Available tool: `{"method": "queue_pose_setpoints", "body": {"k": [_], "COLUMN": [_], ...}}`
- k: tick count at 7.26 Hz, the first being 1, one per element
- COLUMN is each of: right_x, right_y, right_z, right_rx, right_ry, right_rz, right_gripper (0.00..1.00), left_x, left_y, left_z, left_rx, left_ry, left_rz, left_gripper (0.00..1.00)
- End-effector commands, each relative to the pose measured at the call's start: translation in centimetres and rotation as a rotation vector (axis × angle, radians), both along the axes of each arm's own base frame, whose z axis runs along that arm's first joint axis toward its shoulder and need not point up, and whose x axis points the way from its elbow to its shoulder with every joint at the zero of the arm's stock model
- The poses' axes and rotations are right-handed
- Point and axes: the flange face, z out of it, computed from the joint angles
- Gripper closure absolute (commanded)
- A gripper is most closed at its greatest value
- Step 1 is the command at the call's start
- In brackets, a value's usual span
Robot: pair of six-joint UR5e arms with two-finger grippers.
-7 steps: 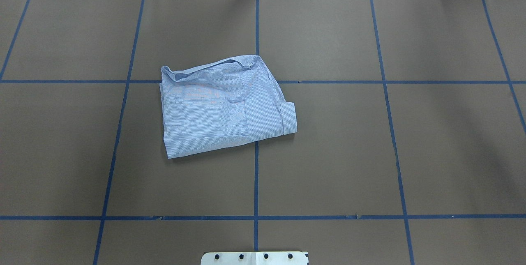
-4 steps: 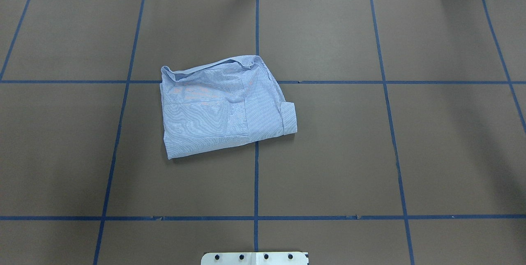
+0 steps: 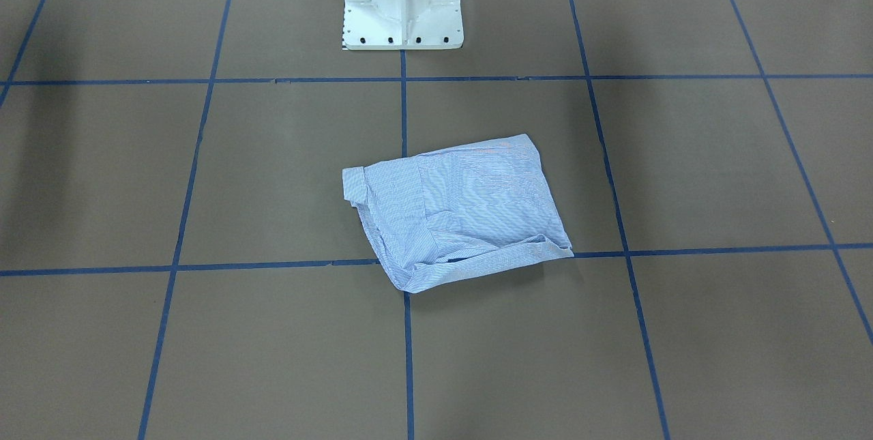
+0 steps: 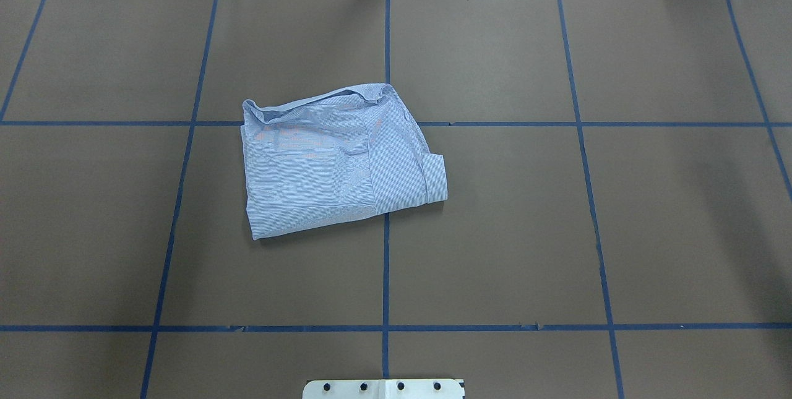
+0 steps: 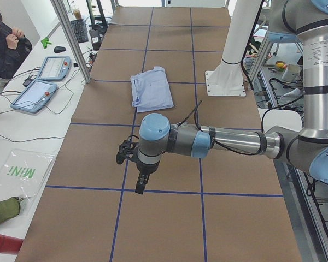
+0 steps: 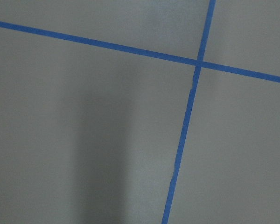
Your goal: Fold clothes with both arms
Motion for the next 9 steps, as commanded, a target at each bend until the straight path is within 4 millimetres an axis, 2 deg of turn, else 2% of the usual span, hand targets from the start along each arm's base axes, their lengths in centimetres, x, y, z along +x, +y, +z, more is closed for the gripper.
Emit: {"method": "queue_pose_setpoints", "body": {"k": [1, 2, 3, 4, 5, 6, 9], "right_x": [0.0, 0.0, 0.0, 0.0, 0.2, 0.2, 0.1], "right_y": [1.1, 1.0, 0.5, 0.5, 1.0, 1.0, 2.2], "right_z": [1.7, 1.4, 0.8, 1.0, 0.2, 0.6, 1.3], "right_rx": [-0.029, -0.017, 0.006, 0.01, 0.022, 0.007, -0.009], "right_ry": [0.001, -0.001, -0.002, 0.001, -0.001, 0.001, -0.008], "right_rz": [-0.004, -0.004, -0.004, -0.003, 0.003, 0.009, 0.003], "right_gripper": [0.0, 0.0, 0.0, 0.0, 0.0, 0.0, 0.0], "left_x": [0.2, 0.2, 0.9, 1.1, 1.2, 1.3, 1.6], "left_y": [0.4, 0.5, 0.7, 1.2, 2.6, 3.5, 4.8], "left_z": [0.3, 0.2, -0.4, -0.6, 0.2, 1.4, 1.8], "left_rx": [-0.013, -0.038, -0.04, -0.035, -0.053, -0.066, -0.073], "left_ry": [0.008, 0.023, 0.12, 0.148, 0.145, 0.135, 0.145], "left_rz": [-0.002, -0.037, -0.028, -0.021, -0.018, -0.017, -0.011], "left_gripper": [0.0, 0.0, 0.0, 0.0, 0.0, 0.0, 0.0]}}
